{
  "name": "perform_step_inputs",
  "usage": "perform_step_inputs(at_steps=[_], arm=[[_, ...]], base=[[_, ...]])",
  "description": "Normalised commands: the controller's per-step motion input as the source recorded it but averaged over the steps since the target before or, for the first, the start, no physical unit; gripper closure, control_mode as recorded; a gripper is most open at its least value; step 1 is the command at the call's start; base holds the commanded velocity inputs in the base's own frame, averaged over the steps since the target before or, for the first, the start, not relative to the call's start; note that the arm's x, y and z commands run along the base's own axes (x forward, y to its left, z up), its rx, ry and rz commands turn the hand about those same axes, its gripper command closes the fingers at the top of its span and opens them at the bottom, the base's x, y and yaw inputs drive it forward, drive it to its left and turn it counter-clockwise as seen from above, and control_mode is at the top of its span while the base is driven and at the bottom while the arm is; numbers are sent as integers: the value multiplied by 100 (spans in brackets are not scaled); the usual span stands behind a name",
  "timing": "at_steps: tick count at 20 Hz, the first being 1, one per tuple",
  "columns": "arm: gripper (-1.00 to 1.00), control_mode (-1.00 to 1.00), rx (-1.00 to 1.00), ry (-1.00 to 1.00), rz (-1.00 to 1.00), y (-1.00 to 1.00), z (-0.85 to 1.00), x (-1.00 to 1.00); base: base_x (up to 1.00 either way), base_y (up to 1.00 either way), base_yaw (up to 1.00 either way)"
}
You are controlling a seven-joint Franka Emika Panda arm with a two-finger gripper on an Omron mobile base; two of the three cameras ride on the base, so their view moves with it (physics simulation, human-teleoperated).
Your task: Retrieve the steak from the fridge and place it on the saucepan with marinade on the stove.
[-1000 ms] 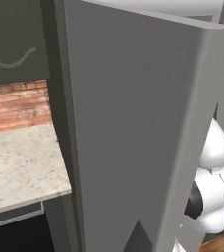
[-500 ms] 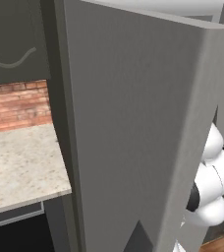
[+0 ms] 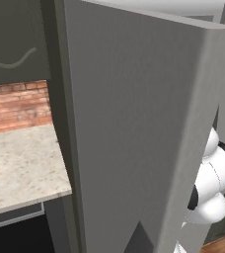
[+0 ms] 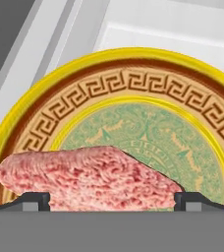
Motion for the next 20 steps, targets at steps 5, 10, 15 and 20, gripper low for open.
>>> perform_step_inputs(at_steps=[5, 10, 15, 20], arm=[[-100, -100, 0, 0, 6, -9, -3, 0], [-100, -100, 0, 0, 19, -28, -4, 0], [-100, -100, 0, 0, 17, -11, 0, 0], [-100, -100, -1, 0, 17, 0, 0, 0]], base=[[0, 0, 0], [0, 0, 0], [0, 0, 0], [0, 0, 0]])
